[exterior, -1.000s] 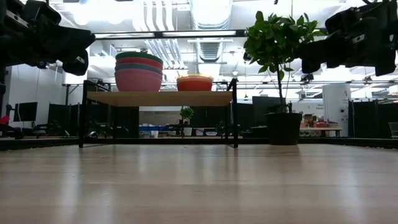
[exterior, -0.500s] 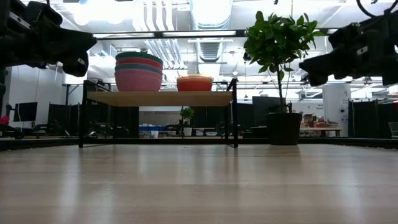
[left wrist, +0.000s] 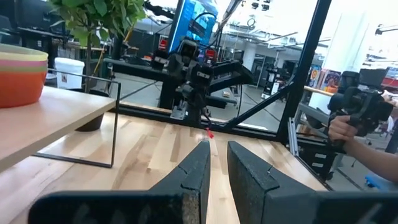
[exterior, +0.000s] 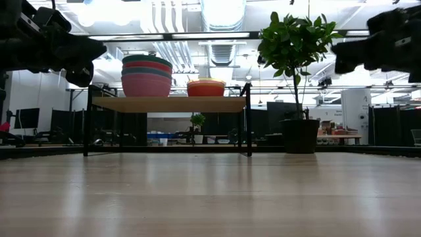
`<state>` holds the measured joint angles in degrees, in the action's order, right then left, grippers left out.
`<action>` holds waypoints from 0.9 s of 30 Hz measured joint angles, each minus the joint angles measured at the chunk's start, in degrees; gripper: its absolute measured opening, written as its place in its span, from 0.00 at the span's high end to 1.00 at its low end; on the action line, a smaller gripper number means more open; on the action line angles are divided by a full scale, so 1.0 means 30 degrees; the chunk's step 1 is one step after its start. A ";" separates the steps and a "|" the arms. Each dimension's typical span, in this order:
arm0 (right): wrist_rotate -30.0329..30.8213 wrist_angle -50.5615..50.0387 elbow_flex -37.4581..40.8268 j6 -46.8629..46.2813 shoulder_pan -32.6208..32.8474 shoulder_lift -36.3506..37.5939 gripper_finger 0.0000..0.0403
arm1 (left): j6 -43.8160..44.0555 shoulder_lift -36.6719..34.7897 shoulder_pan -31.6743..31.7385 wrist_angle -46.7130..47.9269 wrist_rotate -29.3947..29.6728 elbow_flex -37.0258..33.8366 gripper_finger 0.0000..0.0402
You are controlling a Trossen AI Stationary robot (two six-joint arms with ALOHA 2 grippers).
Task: Place and stack bowls onto a shelf
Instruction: Return to Home Position
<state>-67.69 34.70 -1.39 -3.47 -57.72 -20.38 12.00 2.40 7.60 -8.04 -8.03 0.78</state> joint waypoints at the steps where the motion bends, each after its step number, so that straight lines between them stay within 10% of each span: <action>1: -0.0319 0.0049 0.0000 -0.0177 -0.0243 0.0236 0.82 | 0.0007 0.0041 0.0000 0.0009 0.0000 0.0000 0.91; 14: -0.1432 -0.0398 0.0219 -0.0559 -0.1112 0.2429 0.89 | 0.0031 0.0528 0.0000 -0.0004 0.0000 0.0051 0.91; 27: 0.2758 -0.1924 0.0233 -0.1359 -0.1104 0.2111 0.89 | 0.0031 0.0957 0.0000 -0.0012 -0.0002 0.0080 0.91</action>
<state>-59.41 28.92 -0.69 -7.55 -61.04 -14.04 12.10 5.27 7.60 -8.08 -8.04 1.02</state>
